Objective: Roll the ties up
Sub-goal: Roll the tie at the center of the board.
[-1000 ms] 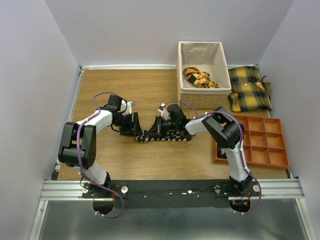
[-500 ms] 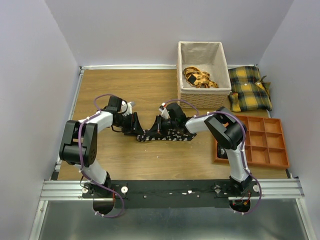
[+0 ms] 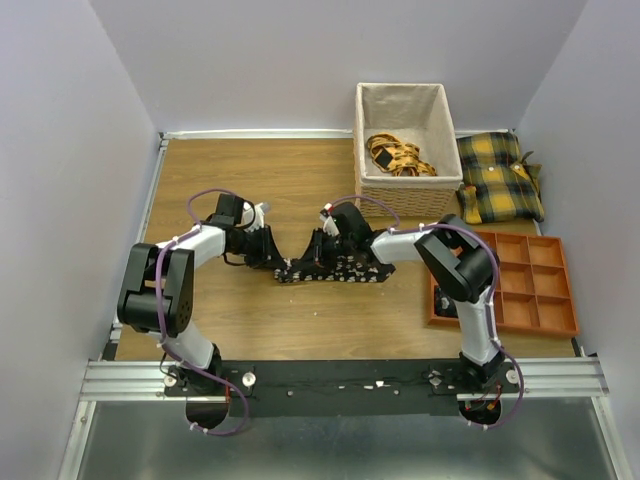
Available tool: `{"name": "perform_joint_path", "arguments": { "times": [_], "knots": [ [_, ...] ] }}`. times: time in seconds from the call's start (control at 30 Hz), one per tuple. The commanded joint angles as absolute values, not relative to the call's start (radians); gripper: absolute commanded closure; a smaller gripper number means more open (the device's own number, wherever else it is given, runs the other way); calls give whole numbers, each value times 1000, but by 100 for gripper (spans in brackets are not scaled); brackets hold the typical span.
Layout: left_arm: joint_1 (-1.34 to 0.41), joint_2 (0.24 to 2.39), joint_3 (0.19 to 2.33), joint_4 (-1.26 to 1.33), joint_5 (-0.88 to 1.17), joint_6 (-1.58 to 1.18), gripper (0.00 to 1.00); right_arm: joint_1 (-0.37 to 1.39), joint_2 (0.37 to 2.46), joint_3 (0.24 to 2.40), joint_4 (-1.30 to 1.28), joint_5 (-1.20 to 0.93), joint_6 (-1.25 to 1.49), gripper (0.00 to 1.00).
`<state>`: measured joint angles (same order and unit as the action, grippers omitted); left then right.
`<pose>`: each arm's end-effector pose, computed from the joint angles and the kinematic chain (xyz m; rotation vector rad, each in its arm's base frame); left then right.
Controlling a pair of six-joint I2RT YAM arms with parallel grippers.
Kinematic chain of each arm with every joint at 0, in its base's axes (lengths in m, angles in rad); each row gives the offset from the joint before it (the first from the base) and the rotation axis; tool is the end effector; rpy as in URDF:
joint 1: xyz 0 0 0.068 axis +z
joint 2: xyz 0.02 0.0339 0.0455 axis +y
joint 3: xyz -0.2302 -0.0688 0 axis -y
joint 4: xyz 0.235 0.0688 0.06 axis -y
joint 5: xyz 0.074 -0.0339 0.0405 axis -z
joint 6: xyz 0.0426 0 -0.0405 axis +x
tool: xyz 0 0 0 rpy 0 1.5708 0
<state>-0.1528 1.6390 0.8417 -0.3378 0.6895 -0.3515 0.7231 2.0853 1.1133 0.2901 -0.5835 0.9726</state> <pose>0.2804 -0.0706 0.1201 -0.0541 2.7014 -1.0854 0.2846 0.2825 0.0846 -0.0453 2.6158 1.4394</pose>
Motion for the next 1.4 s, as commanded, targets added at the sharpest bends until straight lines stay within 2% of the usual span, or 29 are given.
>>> {"name": "perform_joint_path", "arguments": {
  "times": [0.0,0.07,0.17,0.3,0.43,0.57,0.73,0.93,1.1,1.17,1.37],
  "knots": [
    [-178,1580,811,-374,573,-333,100,716,2033,1158,62,-373,853,67],
    [-187,1563,822,-399,514,-313,100,716,2016,1190,3,-353,822,59],
    [-190,1560,864,-449,408,-261,100,716,1974,1215,-66,-342,789,54],
    [-192,1557,888,-474,408,-230,100,718,1945,1223,-80,-367,770,54],
    [-202,1563,868,-448,459,-255,100,718,2008,1236,-58,-411,801,54],
    [-204,1554,867,-446,460,-253,100,747,1958,1152,101,-445,821,51],
    [-206,1552,868,-445,457,-250,100,758,1855,1049,271,-378,704,54],
    [-209,1555,877,-448,457,-233,100,761,1694,905,435,-342,338,46],
    [-215,1552,881,-457,456,-212,100,770,1651,819,632,-484,-219,37],
    [-216,1549,876,-459,453,-201,100,770,1689,863,563,-547,-373,35],
    [-225,1548,876,-456,445,-195,100,791,1822,1066,344,-722,-474,30]
  ]
}}
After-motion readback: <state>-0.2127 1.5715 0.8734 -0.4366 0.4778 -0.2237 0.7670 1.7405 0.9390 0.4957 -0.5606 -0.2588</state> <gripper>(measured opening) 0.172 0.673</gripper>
